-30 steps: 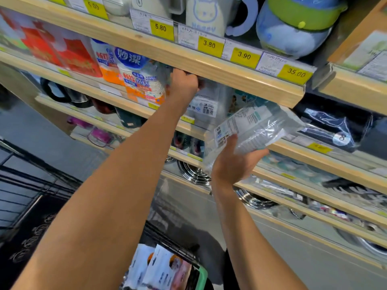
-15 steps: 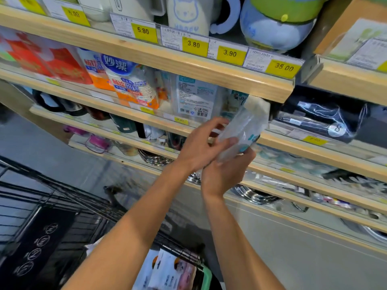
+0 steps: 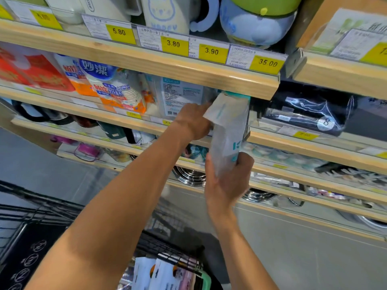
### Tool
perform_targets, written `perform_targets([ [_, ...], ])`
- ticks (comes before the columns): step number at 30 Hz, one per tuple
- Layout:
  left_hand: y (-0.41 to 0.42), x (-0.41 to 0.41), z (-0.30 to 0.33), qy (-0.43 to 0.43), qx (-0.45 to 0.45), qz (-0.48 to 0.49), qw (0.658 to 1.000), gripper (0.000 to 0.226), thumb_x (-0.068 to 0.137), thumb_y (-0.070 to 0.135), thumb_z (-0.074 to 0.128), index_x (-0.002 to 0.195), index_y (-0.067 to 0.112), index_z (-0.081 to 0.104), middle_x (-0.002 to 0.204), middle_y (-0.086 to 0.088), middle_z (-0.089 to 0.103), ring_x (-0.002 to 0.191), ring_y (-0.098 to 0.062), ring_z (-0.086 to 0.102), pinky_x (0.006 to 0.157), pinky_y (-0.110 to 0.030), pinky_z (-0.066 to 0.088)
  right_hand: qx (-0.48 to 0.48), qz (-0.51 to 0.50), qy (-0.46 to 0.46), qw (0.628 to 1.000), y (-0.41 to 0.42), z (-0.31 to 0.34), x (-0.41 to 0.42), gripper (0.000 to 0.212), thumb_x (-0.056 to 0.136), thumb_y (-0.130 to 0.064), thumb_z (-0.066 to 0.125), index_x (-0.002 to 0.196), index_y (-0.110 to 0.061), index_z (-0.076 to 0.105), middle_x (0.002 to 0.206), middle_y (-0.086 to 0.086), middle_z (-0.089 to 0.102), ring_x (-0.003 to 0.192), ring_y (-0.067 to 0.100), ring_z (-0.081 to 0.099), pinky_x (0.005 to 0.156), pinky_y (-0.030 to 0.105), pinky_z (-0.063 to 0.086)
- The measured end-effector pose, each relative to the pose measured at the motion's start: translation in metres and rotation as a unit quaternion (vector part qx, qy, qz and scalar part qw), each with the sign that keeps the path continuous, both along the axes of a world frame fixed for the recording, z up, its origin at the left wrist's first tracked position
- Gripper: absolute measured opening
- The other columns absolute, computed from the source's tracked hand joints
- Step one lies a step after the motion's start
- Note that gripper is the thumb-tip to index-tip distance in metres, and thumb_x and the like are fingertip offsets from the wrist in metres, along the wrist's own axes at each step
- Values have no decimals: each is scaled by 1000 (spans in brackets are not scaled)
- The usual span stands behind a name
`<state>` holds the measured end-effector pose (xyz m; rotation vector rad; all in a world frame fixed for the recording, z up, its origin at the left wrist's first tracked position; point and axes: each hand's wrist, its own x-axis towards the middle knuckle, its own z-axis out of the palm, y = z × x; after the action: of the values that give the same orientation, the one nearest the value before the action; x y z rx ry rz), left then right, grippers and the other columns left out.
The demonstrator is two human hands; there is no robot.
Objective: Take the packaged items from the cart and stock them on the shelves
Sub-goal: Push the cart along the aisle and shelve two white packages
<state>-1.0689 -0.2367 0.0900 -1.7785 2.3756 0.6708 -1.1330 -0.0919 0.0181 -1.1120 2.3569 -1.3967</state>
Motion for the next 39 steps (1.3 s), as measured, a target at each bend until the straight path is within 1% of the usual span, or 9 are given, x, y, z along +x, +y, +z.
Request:
perform_targets([
  [3,-8,13,-22,-20,-85,-40,995,47,93,26,52,140,26,47,125,-5,61,118,-32,59,88,-34,45,-26,24,32,999,-7,-8,-5,68,76,-60,65,120,-10,48,112,7,59,93,28,64,68,45,60],
  [7,-5,23,-16,-13,-78,-70,994,36,96,21,53,130,11,56,130,-12,59,113,-37,59,91,-41,49,-45,28,67,996,-36,-11,3,65,82,-55,63,121,-6,45,115,14,58,100,31,62,69,45,60],
  [9,-1,33,-21,178,-37,-36,983,32,95,19,52,122,7,62,130,-11,60,114,-35,59,91,-43,49,-53,39,85,994,-50,-13,12,61,86,-49,65,122,-8,39,118,16,56,105,32,60,70,42,58],
  [13,21,44,-34,488,21,94,868,38,97,40,48,115,8,60,112,-8,69,106,-26,65,93,-46,53,-61,41,66,995,-67,-14,29,51,84,-39,63,118,-11,36,118,15,55,105,32,59,69,41,54],
  [17,29,25,-38,507,-43,137,850,59,77,32,83,123,13,53,110,6,68,103,-9,67,84,-29,57,-70,56,41,995,-73,-12,33,47,82,-33,54,120,-10,40,118,12,55,104,28,60,70,40,54],
  [26,5,13,-44,618,43,194,761,43,75,-2,82,104,21,60,101,3,73,97,-13,73,84,-32,60,-59,111,-21,992,-42,-37,-27,66,77,-38,82,129,-16,48,122,0,46,109,20,53,87,37,53],
  [33,-26,21,-39,605,52,229,761,64,67,15,90,119,-3,57,116,-23,68,104,-33,71,86,-44,61,-49,114,-52,991,-58,-47,-45,73,71,-22,90,129,-17,46,125,5,41,110,19,54,87,41,59],
  [35,-35,20,-36,598,50,218,769,49,70,13,89,108,-8,67,108,-27,72,99,-36,73,87,-46,61,-70,122,-51,989,-63,-41,-45,67,79,-22,85,133,-15,46,127,4,43,108,15,55,81,41,60],
  [39,-42,17,-31,571,29,189,798,32,76,1,82,105,-2,68,98,-5,76,92,-14,76,87,-32,60,-86,125,23,988,-76,-28,-53,55,94,-27,69,140,-12,44,133,3,50,105,20,63,73,42,59],
])
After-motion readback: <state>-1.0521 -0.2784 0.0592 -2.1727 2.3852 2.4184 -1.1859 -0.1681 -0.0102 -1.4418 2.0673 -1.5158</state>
